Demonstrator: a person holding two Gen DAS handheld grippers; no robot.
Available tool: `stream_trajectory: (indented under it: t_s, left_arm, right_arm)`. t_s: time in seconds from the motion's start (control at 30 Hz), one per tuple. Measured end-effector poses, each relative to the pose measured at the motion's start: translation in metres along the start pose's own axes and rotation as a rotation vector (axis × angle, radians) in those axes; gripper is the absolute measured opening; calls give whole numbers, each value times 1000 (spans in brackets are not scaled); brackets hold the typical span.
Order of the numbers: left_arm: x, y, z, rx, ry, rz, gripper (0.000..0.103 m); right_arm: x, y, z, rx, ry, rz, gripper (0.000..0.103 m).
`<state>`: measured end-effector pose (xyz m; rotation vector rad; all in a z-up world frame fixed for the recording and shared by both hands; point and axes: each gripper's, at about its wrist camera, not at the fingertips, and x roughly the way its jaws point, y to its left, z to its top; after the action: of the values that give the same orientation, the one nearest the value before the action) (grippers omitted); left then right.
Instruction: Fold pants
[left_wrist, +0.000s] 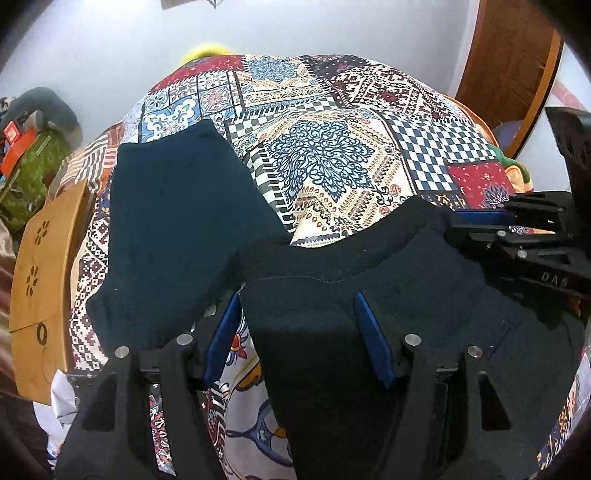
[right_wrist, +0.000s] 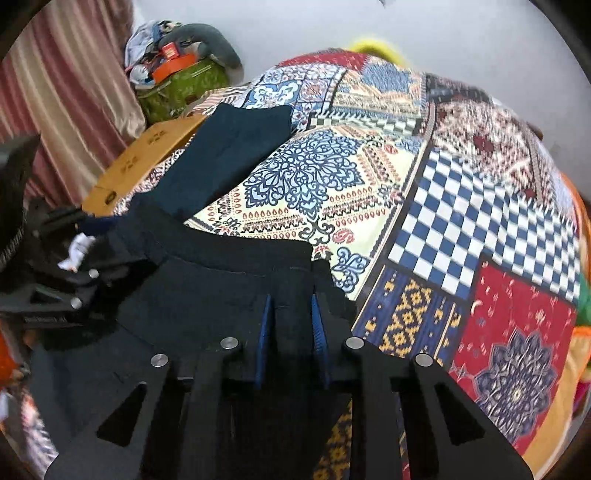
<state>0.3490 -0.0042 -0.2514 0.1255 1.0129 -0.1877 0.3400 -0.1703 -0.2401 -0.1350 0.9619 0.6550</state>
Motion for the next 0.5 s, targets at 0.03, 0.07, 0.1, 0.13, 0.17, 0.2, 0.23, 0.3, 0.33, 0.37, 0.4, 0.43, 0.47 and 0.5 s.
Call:
stream_trajectory:
  t_s: [0.03, 0.07, 0.1, 0.13, 0.17, 0.2, 0.23, 0.3, 0.33, 0.37, 0.4, 0.43, 0.47, 0.5]
  left_arm:
    - [1, 1, -1, -4, -3, 3, 70]
    - [2, 1, -1, -6, -8, 9, 71]
    - [3, 1, -2, -5, -12, 15, 73]
    - [5, 1, -2, -5, -14, 19, 74]
    - [6, 2, -1, -14, -8, 14, 74]
    - [5, 3, 0, -25, -1, 8, 74]
    - [3, 3, 2, -29, 2, 7, 74]
    - [-8, 3, 3, -33, -3, 28, 73]
    - [-12, 1, 3, -29, -10, 43, 73]
    - [-23, -1, 3, -17, -36, 69, 73]
    - [-30, -2, 3, -11, -51, 76, 73]
    - [-40, -3, 3, -5, -72, 81, 73]
    - [-52, -5, 2, -5, -96, 81, 73]
    - [-64, -5, 1, -9, -115, 74, 74]
  right_arm:
    - [-1, 2, -3, -8, -17, -14, 17]
    - [-2, 1, -4, -1, -24, -19, 16]
    - [-2, 1, -6, 5, -27, -24, 16]
    - [-1, 1, -7, 2, -26, -32, 15]
    - [0, 1, -8, 0, -19, -35, 15]
    - [0, 2, -7, 4, -11, -36, 15]
    - [-1, 0, -5, 7, -5, -37, 16]
    - [-9, 1, -2, 8, 5, -51, 16]
    - [-16, 4, -1, 3, 3, -71, 17]
    - [-21, 6, 1, -2, -1, -87, 17]
    - [-28, 8, 0, -10, -8, -96, 17]
    - [-36, 10, -1, -19, -17, -98, 19]
    - [-45, 13, -2, -21, -26, -100, 25]
    - [-53, 15, -2, -22, -35, -104, 29]
